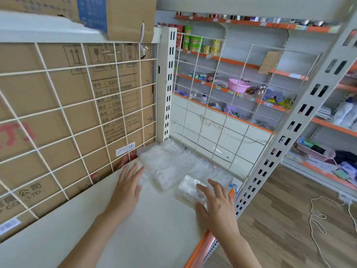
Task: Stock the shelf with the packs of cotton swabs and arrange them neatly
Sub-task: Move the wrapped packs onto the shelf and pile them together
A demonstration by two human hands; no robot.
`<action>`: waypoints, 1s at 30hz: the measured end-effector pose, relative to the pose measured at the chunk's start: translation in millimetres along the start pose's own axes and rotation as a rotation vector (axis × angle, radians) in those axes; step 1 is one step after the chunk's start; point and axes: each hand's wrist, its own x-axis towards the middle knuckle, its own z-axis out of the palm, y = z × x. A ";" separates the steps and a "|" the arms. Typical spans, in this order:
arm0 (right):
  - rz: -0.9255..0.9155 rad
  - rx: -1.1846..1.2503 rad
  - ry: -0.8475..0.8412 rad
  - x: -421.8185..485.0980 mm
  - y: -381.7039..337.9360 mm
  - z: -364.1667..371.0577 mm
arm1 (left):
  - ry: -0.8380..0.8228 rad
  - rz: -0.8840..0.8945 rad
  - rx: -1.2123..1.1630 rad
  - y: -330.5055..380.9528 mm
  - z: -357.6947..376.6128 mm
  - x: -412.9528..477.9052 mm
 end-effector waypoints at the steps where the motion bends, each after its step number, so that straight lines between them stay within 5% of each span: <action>1: 0.006 -0.006 -0.003 -0.7 -1.0 -0.1 | 0.031 -0.004 -0.008 0.4 0.3 2.6; 13: -0.009 0.162 -0.049 -29.6 -1.2 -27.8 | 0.112 0.020 0.109 -0.9 -34.5 -29.1; 30: 0.013 0.218 -0.061 -169.4 -114.2 -58.8 | 0.113 0.020 0.256 -30.1 -166.7 -236.8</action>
